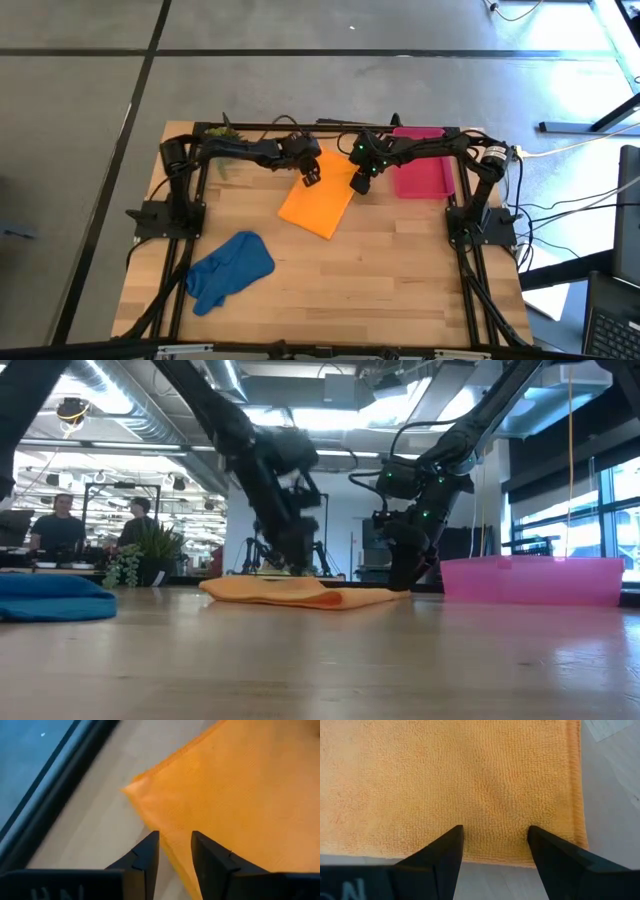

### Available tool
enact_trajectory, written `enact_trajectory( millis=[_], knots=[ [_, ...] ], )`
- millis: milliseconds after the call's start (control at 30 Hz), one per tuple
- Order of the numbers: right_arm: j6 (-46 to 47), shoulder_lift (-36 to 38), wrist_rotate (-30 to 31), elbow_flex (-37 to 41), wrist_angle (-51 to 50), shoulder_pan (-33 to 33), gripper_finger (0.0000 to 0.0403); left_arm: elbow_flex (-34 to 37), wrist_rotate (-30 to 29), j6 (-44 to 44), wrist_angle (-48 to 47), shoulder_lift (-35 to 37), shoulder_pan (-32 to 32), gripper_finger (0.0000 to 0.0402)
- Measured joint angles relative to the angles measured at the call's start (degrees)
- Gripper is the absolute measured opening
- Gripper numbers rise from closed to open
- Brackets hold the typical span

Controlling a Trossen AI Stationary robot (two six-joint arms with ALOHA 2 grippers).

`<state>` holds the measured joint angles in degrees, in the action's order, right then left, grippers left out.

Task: Roll microfiber towels into tight, uniform cylinder then place into a basket
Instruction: Fold the orange microfiber towel

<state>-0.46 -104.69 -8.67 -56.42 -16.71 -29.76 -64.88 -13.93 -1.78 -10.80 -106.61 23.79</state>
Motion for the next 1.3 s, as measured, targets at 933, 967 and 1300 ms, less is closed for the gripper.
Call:
enact_trajectory(
  millis=[933,967,1300],
  knots=[
    [-7.0,6.6,-4.6,0.0,4.1,14.9,0.0227,0.0,0.1,16.5,-28.2,18.3,-10.3,0.0105],
    [-6.1,5.8,-4.5,0.0,3.8,15.5,0.0227,0.0,0.1,16.9,-28.2,18.3,-10.9,0.0105],
    [-2.9,-0.2,-4.4,0.0,4.2,16.9,0.0227,0.0,-0.2,19.8,-28.2,18.3,-15.7,0.0105]
  ],
)
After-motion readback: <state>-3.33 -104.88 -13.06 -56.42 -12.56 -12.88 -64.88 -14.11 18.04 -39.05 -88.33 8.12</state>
